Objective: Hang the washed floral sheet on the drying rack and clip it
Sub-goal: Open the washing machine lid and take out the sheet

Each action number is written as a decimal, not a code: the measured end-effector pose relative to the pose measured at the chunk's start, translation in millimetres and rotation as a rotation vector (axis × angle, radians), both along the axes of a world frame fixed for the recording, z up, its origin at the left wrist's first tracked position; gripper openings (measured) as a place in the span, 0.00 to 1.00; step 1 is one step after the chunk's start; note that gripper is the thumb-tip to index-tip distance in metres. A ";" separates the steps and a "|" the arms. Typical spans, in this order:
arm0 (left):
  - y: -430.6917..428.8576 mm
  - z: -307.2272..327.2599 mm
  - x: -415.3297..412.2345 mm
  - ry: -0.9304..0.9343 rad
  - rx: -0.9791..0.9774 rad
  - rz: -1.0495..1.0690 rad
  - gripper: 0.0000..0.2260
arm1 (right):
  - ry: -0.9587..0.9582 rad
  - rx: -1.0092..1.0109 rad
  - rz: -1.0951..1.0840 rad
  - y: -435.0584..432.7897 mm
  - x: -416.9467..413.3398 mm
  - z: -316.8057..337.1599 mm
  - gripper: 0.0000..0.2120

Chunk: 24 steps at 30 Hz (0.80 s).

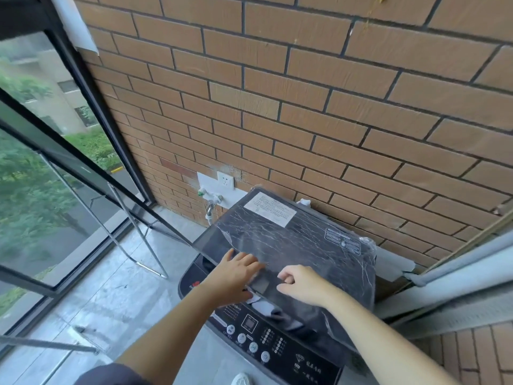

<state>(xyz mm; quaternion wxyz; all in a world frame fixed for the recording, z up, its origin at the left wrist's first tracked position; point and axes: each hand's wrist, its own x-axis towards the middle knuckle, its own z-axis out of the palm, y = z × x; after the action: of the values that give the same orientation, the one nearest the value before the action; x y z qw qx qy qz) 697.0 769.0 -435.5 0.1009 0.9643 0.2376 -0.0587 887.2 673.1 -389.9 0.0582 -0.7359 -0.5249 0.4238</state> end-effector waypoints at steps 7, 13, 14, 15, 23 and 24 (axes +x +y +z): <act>20.9 54.8 25.0 -0.090 0.163 -0.046 0.29 | -0.091 0.186 0.091 -4.9 13.2 48.4 0.32; 44.4 96.9 55.3 -0.163 0.194 -0.014 0.25 | -0.288 0.433 0.075 1.5 36.9 75.2 0.28; 47.5 103.8 62.4 -0.176 0.210 0.007 0.24 | -0.330 0.488 0.062 5.1 42.2 79.7 0.25; 50.8 112.0 72.8 -0.212 0.229 0.026 0.22 | -0.377 0.545 0.046 9.9 50.5 84.6 0.23; 80.8 146.4 153.0 -0.370 0.372 0.207 0.19 | -0.556 0.662 0.043 54.3 119.1 127.2 0.16; 84.8 146.7 156.9 -0.364 0.379 0.217 0.19 | -0.576 0.653 0.045 58.8 121.3 129.9 0.15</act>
<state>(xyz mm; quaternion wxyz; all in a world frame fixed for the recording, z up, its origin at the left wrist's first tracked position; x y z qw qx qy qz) 853.9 853.7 -288.8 -0.0346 0.9295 0.3243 0.1721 1008.5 731.9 -260.0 0.1296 -0.7555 -0.6420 0.0142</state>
